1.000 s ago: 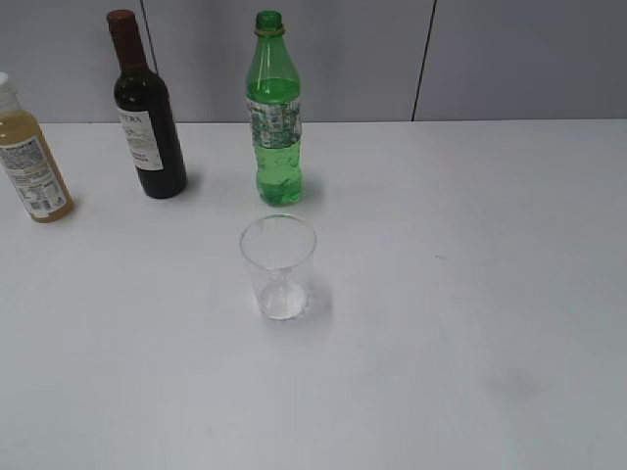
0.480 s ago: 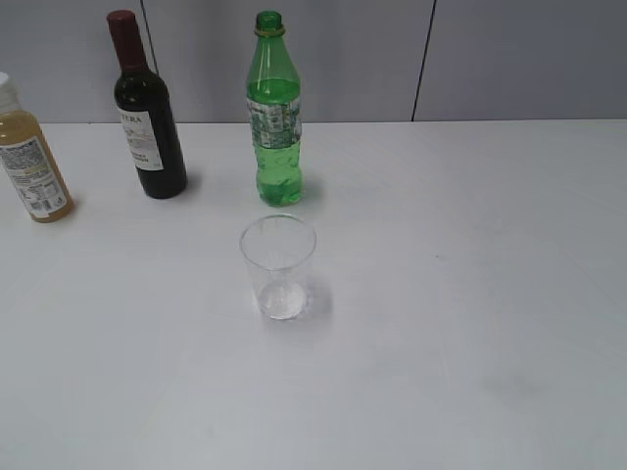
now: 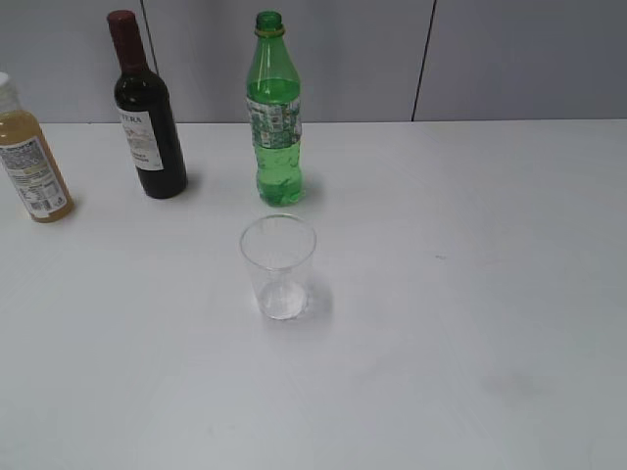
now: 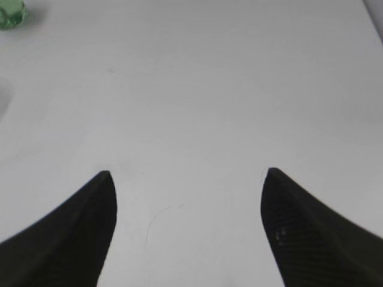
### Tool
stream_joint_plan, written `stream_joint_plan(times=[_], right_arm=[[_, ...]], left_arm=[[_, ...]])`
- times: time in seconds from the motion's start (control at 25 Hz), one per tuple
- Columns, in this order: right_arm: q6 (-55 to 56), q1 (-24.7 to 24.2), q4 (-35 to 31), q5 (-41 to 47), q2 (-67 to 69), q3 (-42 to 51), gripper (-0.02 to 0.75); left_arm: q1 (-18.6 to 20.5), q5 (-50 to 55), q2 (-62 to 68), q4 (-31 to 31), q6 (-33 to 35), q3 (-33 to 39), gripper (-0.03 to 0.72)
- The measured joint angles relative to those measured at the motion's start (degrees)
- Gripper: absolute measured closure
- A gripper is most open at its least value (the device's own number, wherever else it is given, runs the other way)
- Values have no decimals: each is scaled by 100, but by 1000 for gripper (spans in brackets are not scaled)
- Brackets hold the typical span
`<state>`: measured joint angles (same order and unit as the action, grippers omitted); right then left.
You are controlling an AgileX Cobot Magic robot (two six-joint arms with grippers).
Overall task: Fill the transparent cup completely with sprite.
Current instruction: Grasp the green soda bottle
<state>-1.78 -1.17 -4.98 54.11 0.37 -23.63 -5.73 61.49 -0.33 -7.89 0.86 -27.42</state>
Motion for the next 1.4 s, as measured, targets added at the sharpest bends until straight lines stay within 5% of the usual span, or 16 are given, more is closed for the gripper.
stream_joint_plan(times=[1.4], right_arm=[[4,-7,-133,-6,-53,0,167]], left_arm=[[0,-2,0,-38,0,0,512]])
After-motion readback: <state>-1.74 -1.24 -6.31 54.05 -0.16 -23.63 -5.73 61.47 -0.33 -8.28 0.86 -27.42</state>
